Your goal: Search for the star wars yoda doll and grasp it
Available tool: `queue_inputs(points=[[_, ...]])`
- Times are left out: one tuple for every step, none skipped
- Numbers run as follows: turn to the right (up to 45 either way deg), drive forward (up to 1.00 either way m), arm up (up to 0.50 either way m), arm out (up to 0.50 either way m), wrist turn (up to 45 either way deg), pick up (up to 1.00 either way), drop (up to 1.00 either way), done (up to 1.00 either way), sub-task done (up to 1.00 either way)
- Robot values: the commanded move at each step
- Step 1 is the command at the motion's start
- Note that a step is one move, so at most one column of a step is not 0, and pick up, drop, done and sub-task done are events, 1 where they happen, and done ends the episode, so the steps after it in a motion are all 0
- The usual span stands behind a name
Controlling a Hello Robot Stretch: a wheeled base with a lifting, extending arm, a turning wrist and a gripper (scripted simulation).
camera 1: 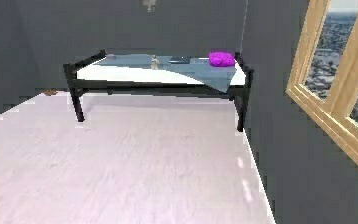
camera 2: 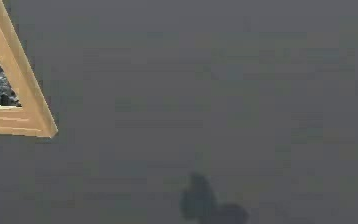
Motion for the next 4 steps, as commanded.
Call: queue_inputs(points=[[0.0, 1.00, 0.00, 0.00, 0.0, 0.00, 0.00, 0.00, 0.00], [0.0, 0.80, 0.00, 0.00, 0.0, 0.00, 0.00, 0.00, 0.00], [-45.0, 0.00, 0.00, 0.00, 0.0, 0.00, 0.00, 0.00, 0.00], [-45.0, 0.00, 0.00, 0.00, 0.0, 0.00, 0.00, 0.00, 0.00]])
